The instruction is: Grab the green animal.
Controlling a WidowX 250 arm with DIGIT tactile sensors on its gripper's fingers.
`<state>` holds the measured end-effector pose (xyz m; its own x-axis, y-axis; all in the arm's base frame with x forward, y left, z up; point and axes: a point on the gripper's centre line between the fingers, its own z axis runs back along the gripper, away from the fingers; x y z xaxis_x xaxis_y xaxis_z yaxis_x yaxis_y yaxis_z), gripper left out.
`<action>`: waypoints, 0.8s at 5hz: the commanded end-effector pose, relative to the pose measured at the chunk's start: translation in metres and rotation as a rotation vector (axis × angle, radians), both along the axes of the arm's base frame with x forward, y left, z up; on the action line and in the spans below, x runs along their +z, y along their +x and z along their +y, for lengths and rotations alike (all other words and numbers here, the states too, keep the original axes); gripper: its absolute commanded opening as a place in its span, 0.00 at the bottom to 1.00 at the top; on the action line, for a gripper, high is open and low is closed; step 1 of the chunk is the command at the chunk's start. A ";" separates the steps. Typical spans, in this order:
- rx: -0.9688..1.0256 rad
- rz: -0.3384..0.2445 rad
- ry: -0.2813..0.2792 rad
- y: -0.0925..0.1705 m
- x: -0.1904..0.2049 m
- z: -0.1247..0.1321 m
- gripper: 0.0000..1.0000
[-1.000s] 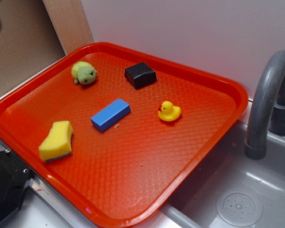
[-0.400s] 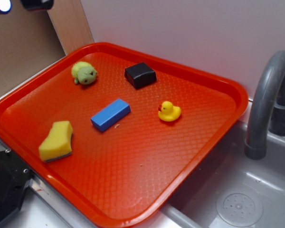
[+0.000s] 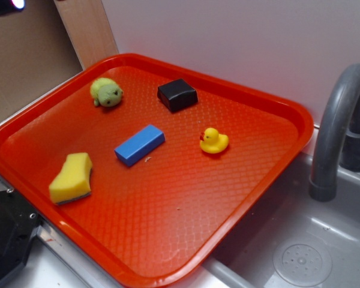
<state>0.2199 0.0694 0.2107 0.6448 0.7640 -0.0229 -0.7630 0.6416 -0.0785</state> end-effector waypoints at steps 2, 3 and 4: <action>0.003 0.000 0.191 0.007 -0.032 0.039 1.00; -0.035 0.045 0.236 0.011 -0.064 0.048 1.00; -0.035 0.073 0.206 0.027 -0.087 0.041 1.00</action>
